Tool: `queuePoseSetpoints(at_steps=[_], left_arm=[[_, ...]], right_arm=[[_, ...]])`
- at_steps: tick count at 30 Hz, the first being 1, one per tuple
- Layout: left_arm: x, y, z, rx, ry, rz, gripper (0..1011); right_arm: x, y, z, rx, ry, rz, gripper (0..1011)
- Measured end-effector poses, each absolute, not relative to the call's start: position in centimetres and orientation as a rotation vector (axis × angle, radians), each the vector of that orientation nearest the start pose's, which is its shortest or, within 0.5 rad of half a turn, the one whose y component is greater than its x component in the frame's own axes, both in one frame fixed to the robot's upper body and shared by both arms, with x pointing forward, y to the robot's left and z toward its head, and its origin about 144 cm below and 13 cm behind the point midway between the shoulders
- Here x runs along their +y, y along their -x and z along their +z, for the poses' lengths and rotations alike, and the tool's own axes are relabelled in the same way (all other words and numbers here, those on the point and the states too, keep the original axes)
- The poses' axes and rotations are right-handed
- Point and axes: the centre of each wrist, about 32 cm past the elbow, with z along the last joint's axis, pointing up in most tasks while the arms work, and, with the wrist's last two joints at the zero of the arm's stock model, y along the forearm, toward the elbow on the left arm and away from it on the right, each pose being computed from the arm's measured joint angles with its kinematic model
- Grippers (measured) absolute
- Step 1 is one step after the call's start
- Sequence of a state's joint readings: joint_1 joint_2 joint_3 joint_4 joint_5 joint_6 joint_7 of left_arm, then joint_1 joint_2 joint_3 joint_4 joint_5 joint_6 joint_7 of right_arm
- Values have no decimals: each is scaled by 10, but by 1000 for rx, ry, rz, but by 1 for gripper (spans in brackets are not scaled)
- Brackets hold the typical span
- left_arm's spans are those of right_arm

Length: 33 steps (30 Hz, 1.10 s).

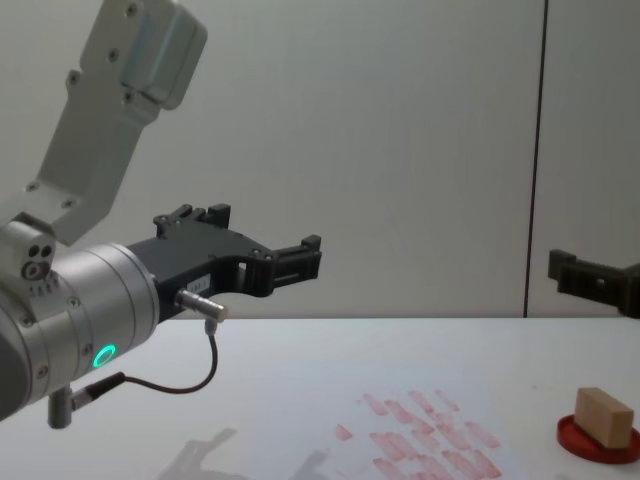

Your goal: Use the one hand to pick up the stamp and affix it onto the A4 paper.

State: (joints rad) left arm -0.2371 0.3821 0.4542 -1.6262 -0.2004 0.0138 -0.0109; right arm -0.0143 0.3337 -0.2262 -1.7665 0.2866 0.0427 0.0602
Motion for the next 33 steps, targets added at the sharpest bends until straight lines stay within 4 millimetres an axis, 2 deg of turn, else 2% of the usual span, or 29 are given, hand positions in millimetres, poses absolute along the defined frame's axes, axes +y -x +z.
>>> queuePoseSetpoints(at_steps=[17, 33], left_arm=[[198, -492, 1204, -268, -61, 1124, 993], [198, -492, 1204, -268, -61, 1124, 993]], right_arm=[[-226, -446, 1191, 54, 64, -1334, 1001], [-227, -461, 1183, 170, 147, -1389, 1001]])
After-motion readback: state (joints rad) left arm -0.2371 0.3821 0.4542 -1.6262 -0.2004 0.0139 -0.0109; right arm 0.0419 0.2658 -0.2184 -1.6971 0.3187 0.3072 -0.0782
